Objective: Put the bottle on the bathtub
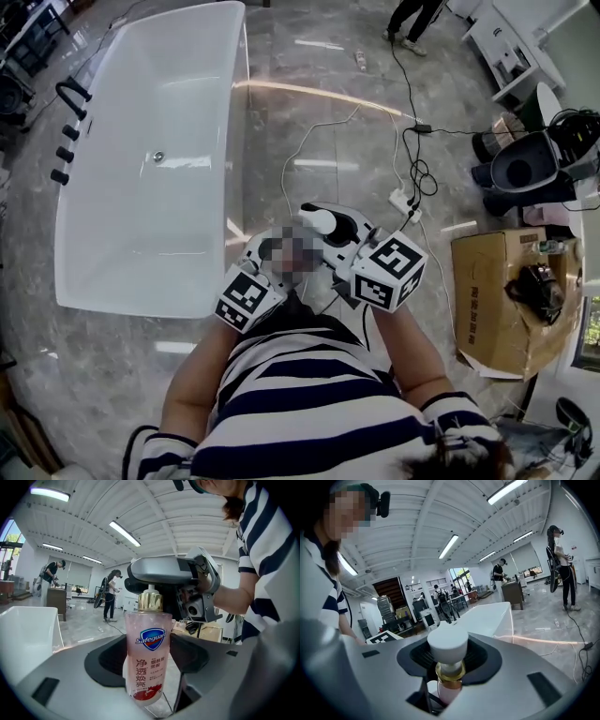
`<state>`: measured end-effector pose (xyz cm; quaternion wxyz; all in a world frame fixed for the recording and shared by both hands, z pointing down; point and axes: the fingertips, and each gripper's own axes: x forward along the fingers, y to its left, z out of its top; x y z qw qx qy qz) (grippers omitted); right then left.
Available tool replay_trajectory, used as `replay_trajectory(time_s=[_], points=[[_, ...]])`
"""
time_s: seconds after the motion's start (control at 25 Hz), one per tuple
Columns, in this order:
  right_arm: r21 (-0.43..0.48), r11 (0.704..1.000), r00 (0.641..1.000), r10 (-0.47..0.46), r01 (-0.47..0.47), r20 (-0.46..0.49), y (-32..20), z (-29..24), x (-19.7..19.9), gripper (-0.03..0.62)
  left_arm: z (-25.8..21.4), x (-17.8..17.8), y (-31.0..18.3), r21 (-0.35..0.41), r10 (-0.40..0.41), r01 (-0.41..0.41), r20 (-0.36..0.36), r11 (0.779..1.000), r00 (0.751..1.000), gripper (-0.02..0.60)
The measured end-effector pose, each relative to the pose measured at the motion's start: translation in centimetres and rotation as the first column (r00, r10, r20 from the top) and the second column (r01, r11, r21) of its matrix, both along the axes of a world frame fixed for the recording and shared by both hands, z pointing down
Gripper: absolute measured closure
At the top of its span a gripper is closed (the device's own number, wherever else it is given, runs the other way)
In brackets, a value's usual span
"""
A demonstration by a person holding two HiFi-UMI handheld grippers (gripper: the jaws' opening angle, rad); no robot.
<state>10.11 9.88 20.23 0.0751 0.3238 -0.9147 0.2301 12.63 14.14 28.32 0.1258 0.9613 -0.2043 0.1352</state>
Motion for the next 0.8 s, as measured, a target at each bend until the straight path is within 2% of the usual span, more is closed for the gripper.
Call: replay_trajectory(time_s=[0.28, 0.8], points=[[-0.039, 0.999, 0.999, -0.01, 0.012, 0.043, -4.9, 1.5, -0.7, 0.436, 1.6, -1.3, -4.7, -0.016, -0.039, 0.04, 0.039, 0.999, 0.998, 0.281], [-0.082, 0.993, 0.996, -0.085, 0.088, 0.034, -12.2, 4.7, -2.8, 0.436, 5.3, -3.8, -11.8, -0.093, -0.158, 0.165, 0.078, 0.982, 0.984, 0.281]])
